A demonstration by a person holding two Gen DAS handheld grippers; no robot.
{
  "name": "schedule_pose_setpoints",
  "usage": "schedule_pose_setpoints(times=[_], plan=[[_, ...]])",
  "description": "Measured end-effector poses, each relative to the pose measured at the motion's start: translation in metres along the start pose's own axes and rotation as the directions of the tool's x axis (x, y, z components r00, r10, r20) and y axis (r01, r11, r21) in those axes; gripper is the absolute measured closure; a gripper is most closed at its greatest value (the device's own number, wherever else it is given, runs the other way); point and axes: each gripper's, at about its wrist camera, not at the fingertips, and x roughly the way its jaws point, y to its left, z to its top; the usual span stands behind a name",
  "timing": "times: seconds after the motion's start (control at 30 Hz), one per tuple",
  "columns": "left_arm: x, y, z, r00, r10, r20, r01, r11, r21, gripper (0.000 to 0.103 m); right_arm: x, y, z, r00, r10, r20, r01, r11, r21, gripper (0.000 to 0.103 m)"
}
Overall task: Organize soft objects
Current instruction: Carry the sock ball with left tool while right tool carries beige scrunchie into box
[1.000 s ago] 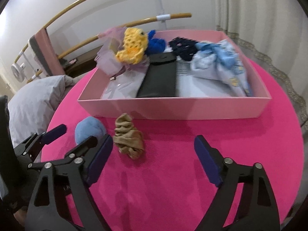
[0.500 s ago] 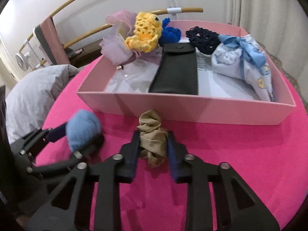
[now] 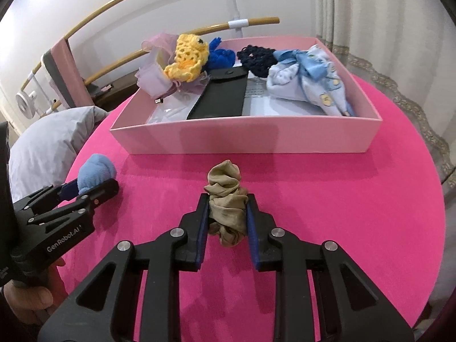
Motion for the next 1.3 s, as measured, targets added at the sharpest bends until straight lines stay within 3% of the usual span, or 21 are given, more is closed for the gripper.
schedule_pose_setpoints(times=[0.37,0.8,1.3], plan=[[-0.053,-0.012,-0.001,0.997,0.029,0.072,-0.031,0.999,0.035,0.064,-0.028,0.003,0.0,0.999,-0.013,0.047,0.013,1.0,-0.004,0.081],[-0.103,-0.016,0.02,0.987,0.005,0.158,-0.012,0.999,0.044,0.064,-0.062,0.011,0.019,0.992,-0.021,0.123,0.025,0.999,-0.032,0.081],[-0.12,-0.015,0.083,0.968,-0.007,0.249,-0.001,0.999,0.033,0.064,-0.085,0.002,0.095,0.978,-0.038,0.205,0.053,0.996,-0.071,0.081]])
